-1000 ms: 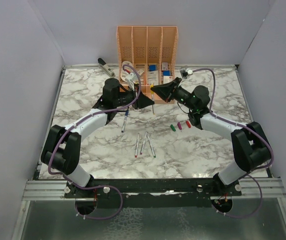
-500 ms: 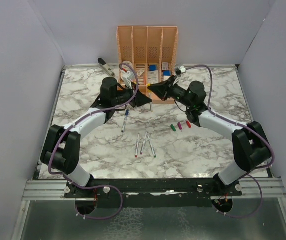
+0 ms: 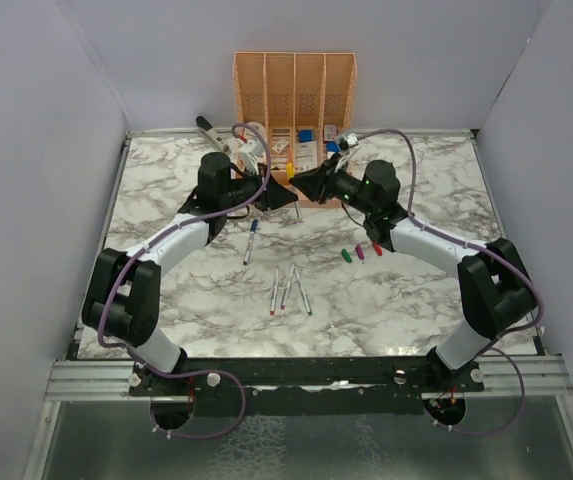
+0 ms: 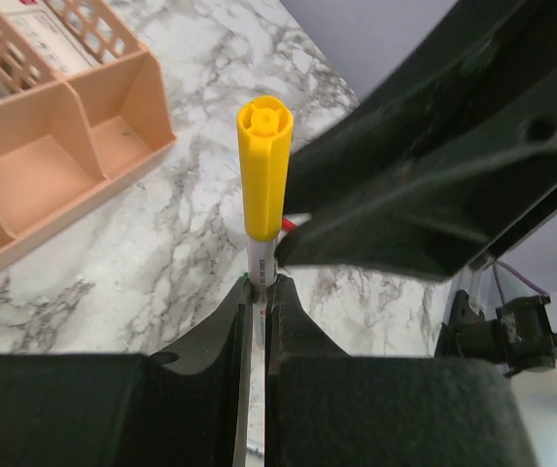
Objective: Insert the pens into the pen caps
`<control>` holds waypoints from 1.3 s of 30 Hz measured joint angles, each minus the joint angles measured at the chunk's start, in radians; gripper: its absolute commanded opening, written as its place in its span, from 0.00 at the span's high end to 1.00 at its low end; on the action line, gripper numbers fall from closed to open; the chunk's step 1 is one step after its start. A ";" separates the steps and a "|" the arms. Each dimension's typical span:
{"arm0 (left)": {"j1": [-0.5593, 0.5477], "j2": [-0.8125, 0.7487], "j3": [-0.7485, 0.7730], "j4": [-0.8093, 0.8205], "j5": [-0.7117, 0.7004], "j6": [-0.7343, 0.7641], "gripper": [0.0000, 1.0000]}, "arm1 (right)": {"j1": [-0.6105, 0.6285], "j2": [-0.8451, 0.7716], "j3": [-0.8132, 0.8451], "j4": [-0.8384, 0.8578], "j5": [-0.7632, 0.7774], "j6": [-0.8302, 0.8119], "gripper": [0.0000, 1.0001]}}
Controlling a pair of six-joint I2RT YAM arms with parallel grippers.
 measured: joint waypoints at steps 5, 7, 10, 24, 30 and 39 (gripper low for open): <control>0.035 0.003 0.003 -0.049 -0.046 0.040 1.00 | 0.016 0.017 0.000 -0.108 0.011 0.004 0.64; 0.041 0.015 0.012 -0.128 -0.079 0.084 1.00 | 0.018 0.017 0.000 -0.132 0.020 0.002 0.63; 0.041 0.050 0.029 -0.275 -0.133 0.157 1.00 | 0.020 0.007 0.001 -0.149 0.047 -0.005 0.63; 0.040 0.243 0.243 -0.785 -0.354 0.312 1.00 | 0.020 -0.148 0.001 -0.229 0.266 -0.084 0.63; 0.036 0.299 0.303 -0.870 -0.389 0.323 1.00 | 0.020 -0.148 0.001 -0.280 0.298 -0.088 0.63; 0.030 0.351 0.343 -0.961 -0.418 0.335 0.75 | 0.020 -0.148 0.000 -0.300 0.313 -0.090 0.63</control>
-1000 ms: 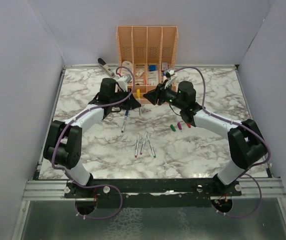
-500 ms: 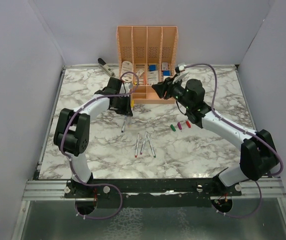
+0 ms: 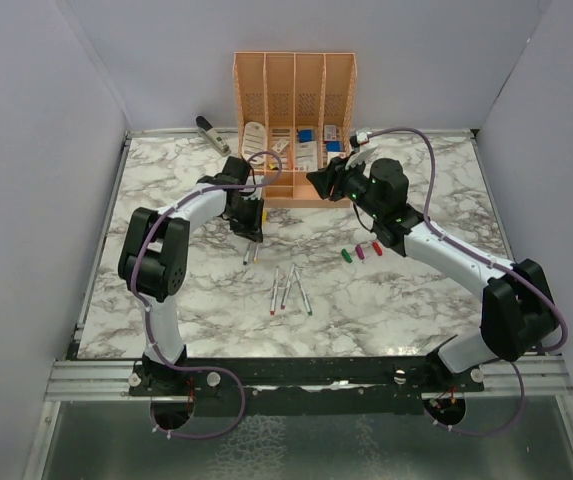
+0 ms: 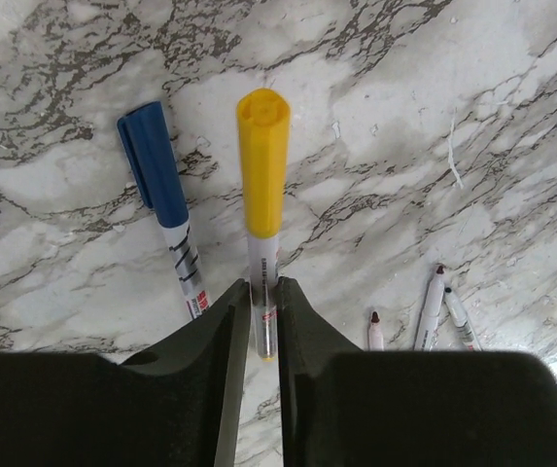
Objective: Insert the pens into the pen caps
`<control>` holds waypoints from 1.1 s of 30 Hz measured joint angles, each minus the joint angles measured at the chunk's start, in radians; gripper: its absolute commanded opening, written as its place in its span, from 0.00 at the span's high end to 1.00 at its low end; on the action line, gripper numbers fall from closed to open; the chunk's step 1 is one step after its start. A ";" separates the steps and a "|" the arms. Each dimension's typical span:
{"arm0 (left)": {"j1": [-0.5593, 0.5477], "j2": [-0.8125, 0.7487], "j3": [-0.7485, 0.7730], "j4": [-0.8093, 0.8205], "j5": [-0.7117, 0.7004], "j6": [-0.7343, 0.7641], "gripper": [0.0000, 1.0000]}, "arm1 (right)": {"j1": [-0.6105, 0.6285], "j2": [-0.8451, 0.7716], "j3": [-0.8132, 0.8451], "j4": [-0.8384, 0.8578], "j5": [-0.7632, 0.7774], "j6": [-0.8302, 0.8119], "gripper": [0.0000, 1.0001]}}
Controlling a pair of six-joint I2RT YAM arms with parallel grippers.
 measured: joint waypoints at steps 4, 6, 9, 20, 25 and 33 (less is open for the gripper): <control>-0.001 0.008 0.000 -0.019 -0.010 0.003 0.68 | 0.000 0.000 -0.001 -0.001 0.000 0.000 0.63; -0.003 0.011 0.000 -0.022 -0.015 0.003 0.68 | 0.000 0.000 -0.001 -0.003 0.000 0.000 0.63; -0.006 0.011 0.000 -0.022 -0.019 0.005 0.68 | 0.000 0.000 -0.001 -0.007 0.000 0.000 0.63; -0.024 -0.003 0.028 -0.021 -0.019 0.006 0.68 | 0.000 -0.013 -0.027 -0.018 0.069 0.032 0.53; -0.047 -0.076 0.029 -0.021 -0.019 -0.003 0.68 | -0.002 -0.014 -0.055 -0.069 0.162 0.102 0.21; -0.108 -0.222 -0.106 -0.008 -0.019 -0.033 0.68 | -0.097 -0.012 -0.097 -0.122 0.140 0.218 0.26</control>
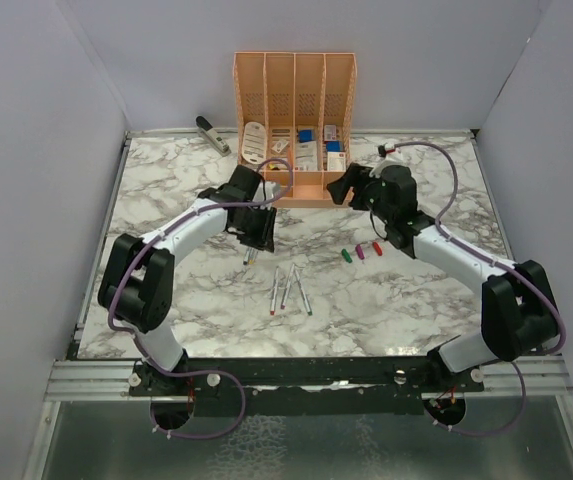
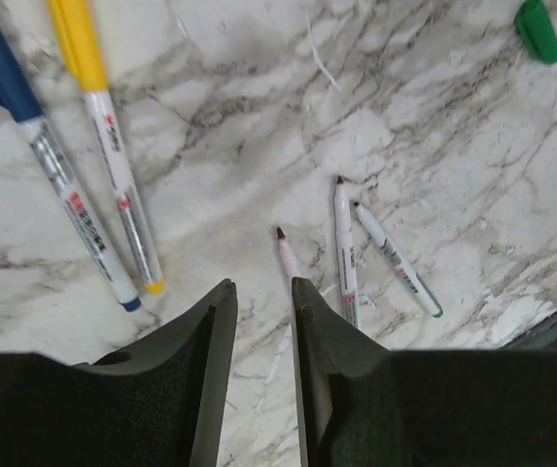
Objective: Insert the pens into the pen caps
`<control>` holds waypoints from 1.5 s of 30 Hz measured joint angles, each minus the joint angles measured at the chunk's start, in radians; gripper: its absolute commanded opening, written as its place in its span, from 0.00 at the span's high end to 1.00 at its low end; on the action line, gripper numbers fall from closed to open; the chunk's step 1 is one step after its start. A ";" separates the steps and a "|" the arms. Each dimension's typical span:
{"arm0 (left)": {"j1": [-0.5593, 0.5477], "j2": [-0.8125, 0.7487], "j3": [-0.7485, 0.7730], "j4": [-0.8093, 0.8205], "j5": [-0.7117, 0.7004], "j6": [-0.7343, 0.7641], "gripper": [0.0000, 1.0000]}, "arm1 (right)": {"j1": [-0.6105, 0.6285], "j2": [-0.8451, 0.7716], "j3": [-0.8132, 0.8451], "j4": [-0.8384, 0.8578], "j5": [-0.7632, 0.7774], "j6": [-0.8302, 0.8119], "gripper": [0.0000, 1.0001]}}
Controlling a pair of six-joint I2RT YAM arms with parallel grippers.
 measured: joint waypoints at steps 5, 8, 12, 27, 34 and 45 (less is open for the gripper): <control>-0.053 -0.032 -0.107 -0.014 -0.001 -0.043 0.68 | -0.043 0.003 -0.004 -0.043 -0.005 0.004 0.30; -0.089 -0.046 -0.138 -0.016 -0.002 -0.069 0.68 | -0.043 0.007 -0.004 -0.077 0.011 -0.008 0.33; -0.132 -0.059 -0.156 -0.015 -0.012 -0.106 0.68 | -0.045 0.007 -0.006 -0.102 0.037 -0.010 0.33; -0.253 -0.063 -0.177 -0.014 -0.114 -0.230 0.64 | -0.061 -0.030 -0.096 -0.134 0.049 -0.011 0.33; -0.259 -0.062 -0.176 -0.018 -0.168 -0.264 0.63 | -0.061 -0.053 -0.099 -0.130 0.045 -0.011 0.32; -0.259 0.033 -0.137 -0.105 -0.207 -0.240 0.65 | -0.061 -0.053 -0.099 -0.130 0.044 -0.011 0.32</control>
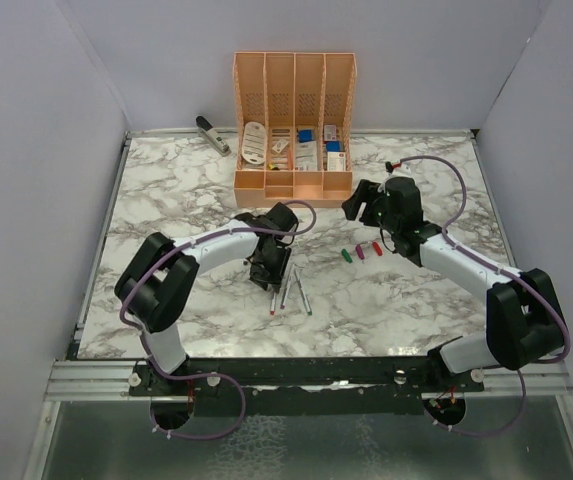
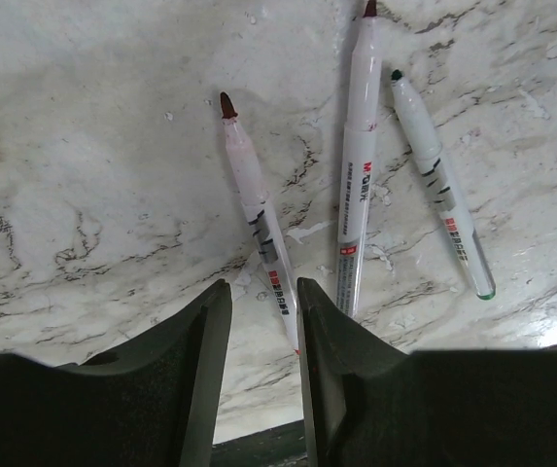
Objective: Insert the pens into the pen caps
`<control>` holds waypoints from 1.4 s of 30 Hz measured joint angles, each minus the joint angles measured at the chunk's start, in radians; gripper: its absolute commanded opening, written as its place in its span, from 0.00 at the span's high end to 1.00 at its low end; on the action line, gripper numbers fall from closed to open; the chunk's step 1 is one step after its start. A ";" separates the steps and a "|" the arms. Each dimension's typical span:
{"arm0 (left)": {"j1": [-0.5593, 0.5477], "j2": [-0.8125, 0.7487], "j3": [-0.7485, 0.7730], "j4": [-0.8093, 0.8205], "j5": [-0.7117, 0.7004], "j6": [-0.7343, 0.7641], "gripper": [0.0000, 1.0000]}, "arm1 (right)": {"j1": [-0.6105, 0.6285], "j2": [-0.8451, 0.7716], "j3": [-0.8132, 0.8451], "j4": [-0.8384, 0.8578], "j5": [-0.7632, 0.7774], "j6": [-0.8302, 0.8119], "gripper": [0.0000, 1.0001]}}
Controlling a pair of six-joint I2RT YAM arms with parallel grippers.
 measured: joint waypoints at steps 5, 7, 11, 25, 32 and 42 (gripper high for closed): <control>0.000 0.038 0.031 -0.030 0.000 0.017 0.65 | 0.000 0.000 0.000 0.000 0.000 0.000 0.32; 0.000 0.050 0.043 -0.035 0.000 0.022 0.65 | 0.000 0.000 0.000 0.000 -0.002 0.000 0.32; 0.000 0.070 0.065 -0.042 0.004 0.032 0.65 | 0.000 0.000 0.000 0.000 -0.002 0.001 0.32; 0.000 0.128 0.113 -0.092 0.012 0.099 0.64 | 0.000 0.000 0.000 0.000 -0.003 0.011 0.32; 0.010 0.172 0.164 -0.140 0.008 0.125 0.64 | 0.000 0.001 0.000 0.000 -0.004 0.019 0.32; 0.049 0.202 0.205 -0.170 -0.002 0.175 0.72 | 0.000 0.001 0.000 -0.001 -0.006 0.026 0.32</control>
